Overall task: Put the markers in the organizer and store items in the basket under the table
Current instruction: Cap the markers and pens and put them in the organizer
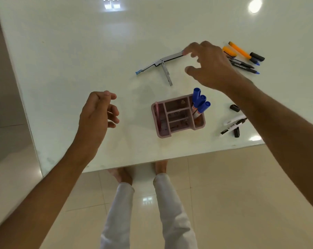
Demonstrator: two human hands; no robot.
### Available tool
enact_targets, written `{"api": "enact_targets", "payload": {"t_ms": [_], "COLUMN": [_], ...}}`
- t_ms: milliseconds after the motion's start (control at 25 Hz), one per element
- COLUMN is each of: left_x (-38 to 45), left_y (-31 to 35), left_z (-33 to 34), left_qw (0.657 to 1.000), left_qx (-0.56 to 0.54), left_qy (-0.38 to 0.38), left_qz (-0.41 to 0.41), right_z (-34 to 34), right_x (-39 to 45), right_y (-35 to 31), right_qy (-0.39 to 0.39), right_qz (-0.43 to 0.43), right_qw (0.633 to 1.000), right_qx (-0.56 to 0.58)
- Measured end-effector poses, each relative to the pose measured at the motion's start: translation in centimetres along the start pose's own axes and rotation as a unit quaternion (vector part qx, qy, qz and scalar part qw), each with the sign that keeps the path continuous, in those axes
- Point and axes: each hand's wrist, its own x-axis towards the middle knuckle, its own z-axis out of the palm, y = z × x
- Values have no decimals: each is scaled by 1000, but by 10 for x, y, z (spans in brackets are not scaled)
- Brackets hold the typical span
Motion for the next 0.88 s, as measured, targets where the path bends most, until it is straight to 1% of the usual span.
{"api": "enact_targets", "payload": {"t_ms": [40, 80, 120, 160, 240, 280, 360, 400, 440, 480, 520, 560, 600, 640, 720, 760, 800, 880], "left_x": [1, 3, 4, 5, 3, 1, -2, -3, -4, -6, -8, -10, -11, -11, -12, -12, -15, -26], "left_y": [-2, -3, -5, -6, -9, -10, -13, -14, -15, -15, -15, -13, -9, -4, 13, 22, 31, 46], "left_z": [-3, -6, -10, -13, -19, -22, -28, -30, -32, -32, -32, -30, -27, -23, -13, -8, -3, 7], "left_qw": [1000, 1000, 1000, 1000, 1000, 999, 999, 998, 998, 999, 999, 999, 999, 998, 995, 989, 982, 965], "left_qx": [-1, -3, -5, -4, 4, 12, 25, 30, 36, 40, 41, 40, 39, 31, -21, -35, -20, 60], "left_qy": [-2, -3, -3, -5, -11, -16, -25, -26, -24, -20, -16, -16, -23, -36, -90, -131, -178, -256], "left_qz": [-3, -6, -11, -17, -28, -33, -39, -38, -35, -29, -26, -26, -26, -28, -46, -57, -54, -16], "right_z": [10, 21, 32, 40, 46, 47, 43, 39, 33, 23, 10, -4, -18, -29, -40, -40, -36, -21], "right_x": [19, 34, 44, 49, 52, 52, 46, 41, 33, 24, 11, -5, -25, -46, -91, -110, -126, -147], "right_y": [4, 7, 8, 9, 11, 12, 16, 17, 17, 13, 5, -5, -16, -28, -51, -58, -62, -64], "right_qy": [-31, -36, -18, 16, 77, 85, 71, 71, 84, 100, 109, 112, 111, 108, 109, 114, 120, 134], "right_qz": [-18, -34, -50, -61, -74, -78, -87, -76, -47, -3, 36, 55, 46, 13, -95, -151, -192, -238], "right_qw": [998, 994, 988, 981, 970, 966, 966, 977, 990, 995, 985, 966, 952, 954, 972, 973, 970, 961], "right_qx": [-52, -102, -148, -183, -219, -232, -233, -188, -107, 3, 127, 228, 281, 280, 185, 131, 88, 35]}}
